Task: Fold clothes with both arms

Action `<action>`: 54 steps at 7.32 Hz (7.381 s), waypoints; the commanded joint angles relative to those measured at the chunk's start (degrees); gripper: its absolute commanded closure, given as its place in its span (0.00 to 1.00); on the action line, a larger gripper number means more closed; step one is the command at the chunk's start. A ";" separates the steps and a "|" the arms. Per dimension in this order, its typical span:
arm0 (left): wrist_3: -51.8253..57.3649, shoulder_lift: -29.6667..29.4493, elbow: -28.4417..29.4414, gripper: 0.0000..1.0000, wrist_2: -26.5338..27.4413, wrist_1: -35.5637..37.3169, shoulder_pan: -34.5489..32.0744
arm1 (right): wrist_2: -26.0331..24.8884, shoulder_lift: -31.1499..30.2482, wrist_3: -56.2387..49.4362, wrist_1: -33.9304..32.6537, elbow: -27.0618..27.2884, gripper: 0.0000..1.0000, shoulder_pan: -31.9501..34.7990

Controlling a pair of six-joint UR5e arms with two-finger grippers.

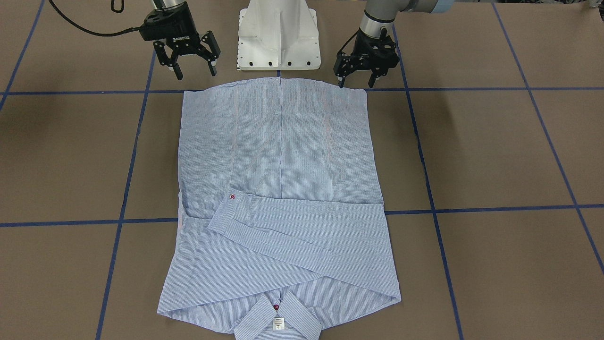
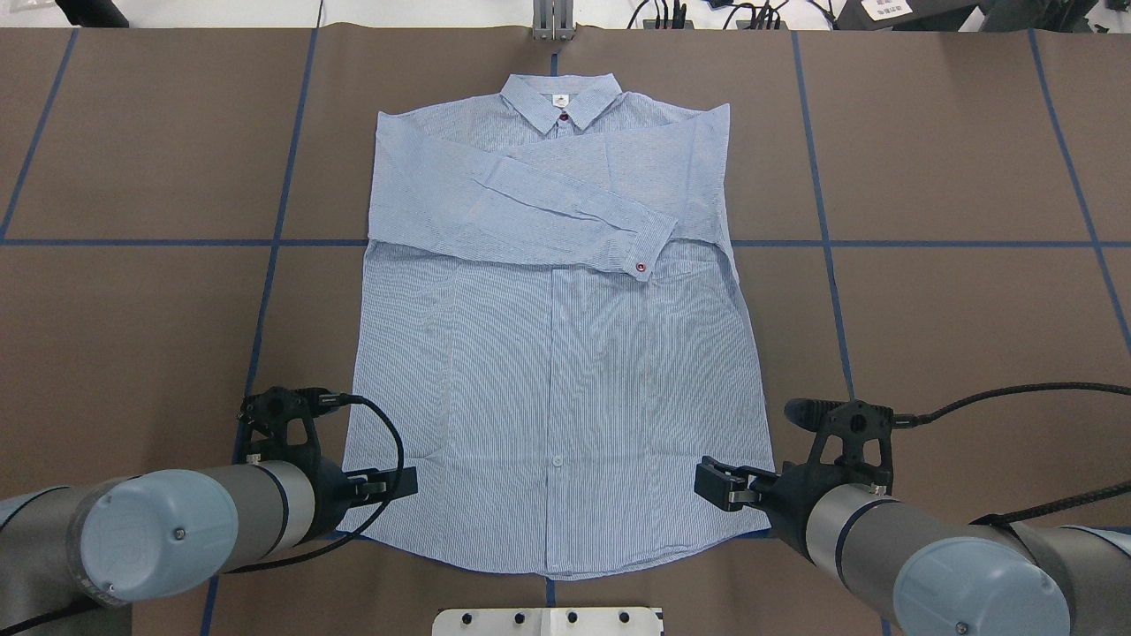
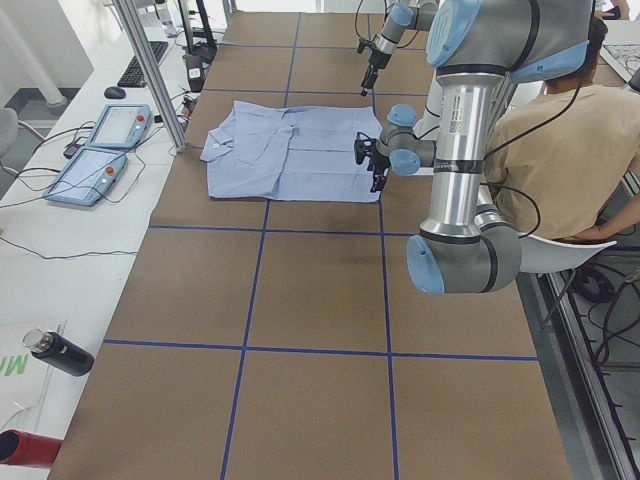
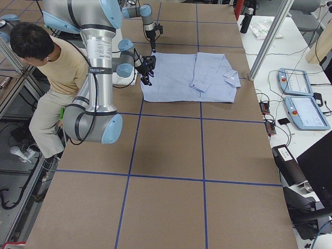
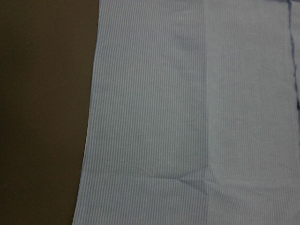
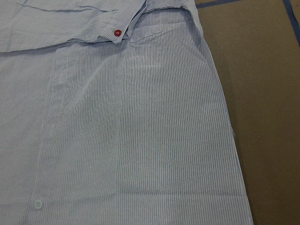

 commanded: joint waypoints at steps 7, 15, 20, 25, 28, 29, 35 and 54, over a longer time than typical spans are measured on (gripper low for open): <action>-0.03 0.04 2.80 0.51 0.27 0.12 0.83 | -1.14 0.08 0.08 -0.08 -0.03 0.00 -0.61; -0.12 0.04 2.80 1.00 0.27 0.12 0.65 | -0.97 -0.44 0.00 0.09 -0.03 0.00 -0.79; -0.12 -0.05 2.45 1.00 0.36 -0.14 0.83 | -3.94 -16.44 0.17 19.34 -5.11 0.01 -3.16; -0.12 -0.04 2.18 1.00 1.93 -0.05 0.92 | -7.38 -11.90 5.35 19.34 -10.04 0.46 -7.29; -0.12 -0.05 2.10 1.00 2.30 -0.05 0.92 | -7.47 -9.85 7.11 19.25 -11.89 0.46 -8.08; -0.12 0.04 1.83 1.00 3.17 0.04 0.92 | -7.56 -9.85 7.11 19.25 -11.98 0.46 -8.17; -0.21 0.22 1.66 1.00 3.44 0.04 0.92 | -8.70 -9.85 9.31 19.08 -12.51 0.68 -9.76; 26.15 -13.05 -11.10 1.00 -9.22 24.12 -26.64 | 13.09 15.19 -4.21 -18.81 1.23 1.00 20.44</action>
